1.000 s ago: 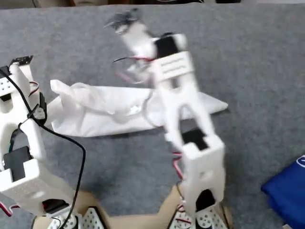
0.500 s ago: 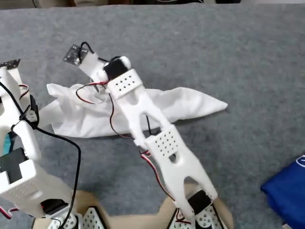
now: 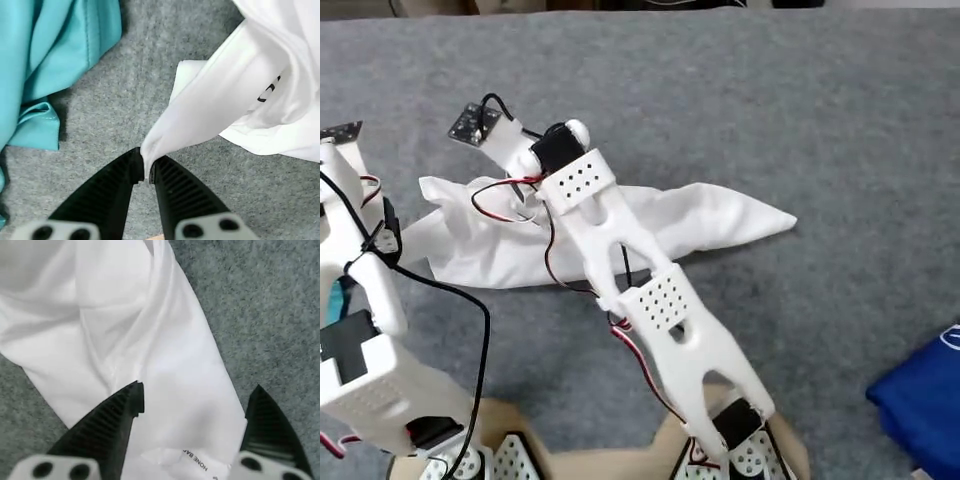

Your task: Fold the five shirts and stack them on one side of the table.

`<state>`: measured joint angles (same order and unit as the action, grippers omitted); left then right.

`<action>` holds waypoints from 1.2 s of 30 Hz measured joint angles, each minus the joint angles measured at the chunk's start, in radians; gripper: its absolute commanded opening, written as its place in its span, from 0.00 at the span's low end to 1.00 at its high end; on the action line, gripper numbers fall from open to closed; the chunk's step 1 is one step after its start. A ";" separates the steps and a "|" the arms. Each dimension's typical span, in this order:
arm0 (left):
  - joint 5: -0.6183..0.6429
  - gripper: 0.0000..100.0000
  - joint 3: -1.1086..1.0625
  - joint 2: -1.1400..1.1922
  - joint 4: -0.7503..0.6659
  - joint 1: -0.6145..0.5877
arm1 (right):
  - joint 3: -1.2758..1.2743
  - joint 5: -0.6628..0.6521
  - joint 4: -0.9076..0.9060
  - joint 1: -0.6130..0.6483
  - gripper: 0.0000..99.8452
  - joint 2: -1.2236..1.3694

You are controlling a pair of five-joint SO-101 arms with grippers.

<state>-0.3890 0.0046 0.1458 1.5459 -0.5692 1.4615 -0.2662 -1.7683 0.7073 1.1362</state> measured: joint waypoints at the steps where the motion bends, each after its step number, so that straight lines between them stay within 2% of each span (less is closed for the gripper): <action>1: 0.000 0.02 0.000 0.000 0.000 0.000 | 0.000 0.005 0.000 0.000 0.32 0.000; 9: 0.000 0.02 0.000 0.000 -0.002 0.000 | -0.031 0.006 0.000 0.000 0.32 -0.002; 19: 0.000 0.02 -0.003 0.000 -0.037 0.023 | -0.324 0.008 0.000 0.000 0.32 -0.155; 28: 0.000 0.02 -0.003 0.000 -0.037 0.041 | -0.483 0.008 0.000 0.000 0.32 -0.319; 36: 0.000 0.02 -0.003 0.000 -0.035 0.041 | -0.572 0.008 0.000 0.002 0.32 -0.325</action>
<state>-0.3890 0.0015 0.1458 1.5106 -0.5278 0.8892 -0.2585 -1.7683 0.7089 0.8109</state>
